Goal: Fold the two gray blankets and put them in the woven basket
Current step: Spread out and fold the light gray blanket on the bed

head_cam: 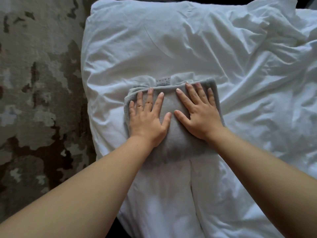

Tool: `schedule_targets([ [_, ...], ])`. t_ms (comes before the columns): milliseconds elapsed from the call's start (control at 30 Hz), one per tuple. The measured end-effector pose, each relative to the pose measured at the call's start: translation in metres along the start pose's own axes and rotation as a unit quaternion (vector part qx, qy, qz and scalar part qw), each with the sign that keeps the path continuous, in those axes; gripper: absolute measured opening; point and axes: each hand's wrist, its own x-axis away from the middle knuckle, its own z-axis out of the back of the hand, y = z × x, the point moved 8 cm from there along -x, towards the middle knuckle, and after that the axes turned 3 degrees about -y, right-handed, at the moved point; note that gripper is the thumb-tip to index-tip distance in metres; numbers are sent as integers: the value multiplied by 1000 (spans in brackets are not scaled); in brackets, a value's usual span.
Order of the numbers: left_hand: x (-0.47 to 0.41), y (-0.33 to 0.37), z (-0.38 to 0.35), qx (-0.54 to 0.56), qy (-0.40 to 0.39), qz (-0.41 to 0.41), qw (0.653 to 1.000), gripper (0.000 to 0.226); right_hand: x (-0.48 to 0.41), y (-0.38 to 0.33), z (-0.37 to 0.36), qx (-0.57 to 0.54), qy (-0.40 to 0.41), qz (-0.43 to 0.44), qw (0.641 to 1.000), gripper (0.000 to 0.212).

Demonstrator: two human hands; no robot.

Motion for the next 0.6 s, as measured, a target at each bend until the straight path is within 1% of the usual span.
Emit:
schedule_targets([
  [100, -7, -13, -14, 11, -1, 58, 998, 73, -3, 13, -12, -36, 44, -32, 998, 75],
  [167, -16, -24, -22, 19, 0, 77, 997, 75, -12, 18, -23, -68, 60, -32, 995, 74],
  [300, -37, -30, -37, 16, 34, 73, 997, 78, -35, 24, -41, -98, 108, -7, 989, 68],
  [467, -44, -30, -58, 24, 108, 43, 993, 79, -41, 35, -63, -101, 209, 25, 972, 64],
  [600, -52, -33, -76, 27, 124, 32, 991, 78, -50, 40, -81, -91, 235, 41, 967, 65],
])
